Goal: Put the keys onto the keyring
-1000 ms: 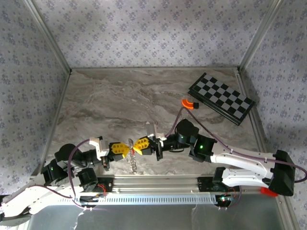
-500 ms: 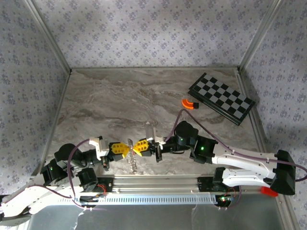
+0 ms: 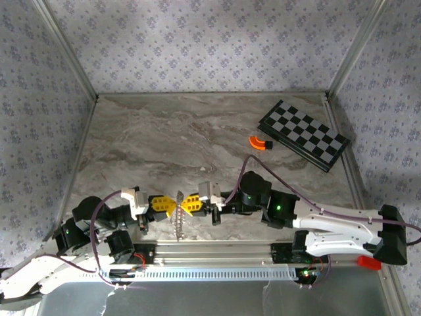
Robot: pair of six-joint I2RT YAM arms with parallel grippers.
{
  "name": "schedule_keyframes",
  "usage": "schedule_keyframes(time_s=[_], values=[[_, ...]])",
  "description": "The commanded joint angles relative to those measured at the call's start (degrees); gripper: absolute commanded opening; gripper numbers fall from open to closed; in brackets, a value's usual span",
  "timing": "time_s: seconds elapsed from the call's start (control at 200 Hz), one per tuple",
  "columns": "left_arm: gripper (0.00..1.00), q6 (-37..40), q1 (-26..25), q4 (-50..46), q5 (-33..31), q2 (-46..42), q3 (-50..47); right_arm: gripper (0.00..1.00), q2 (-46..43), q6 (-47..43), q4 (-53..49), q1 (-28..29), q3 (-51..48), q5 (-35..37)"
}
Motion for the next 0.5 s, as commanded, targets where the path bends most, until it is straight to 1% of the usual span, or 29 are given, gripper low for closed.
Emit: schedule_keyframes(time_s=[0.0,0.26,0.495], values=[[0.00,0.02,0.32,2.50,-2.89,1.04,2.66,0.00,-0.79,-2.68,-2.35,1.83,1.58,-0.27],[0.00,-0.59,0.36,3.48,-2.11,2.06,3.03,0.00,-1.05,-6.24,-4.15,3.89,1.35,4.32],[0.00,-0.93,0.32,4.15,-1.84,2.33,3.06,0.00,-2.53,-7.68,-3.39,4.46,-0.05,8.05]])
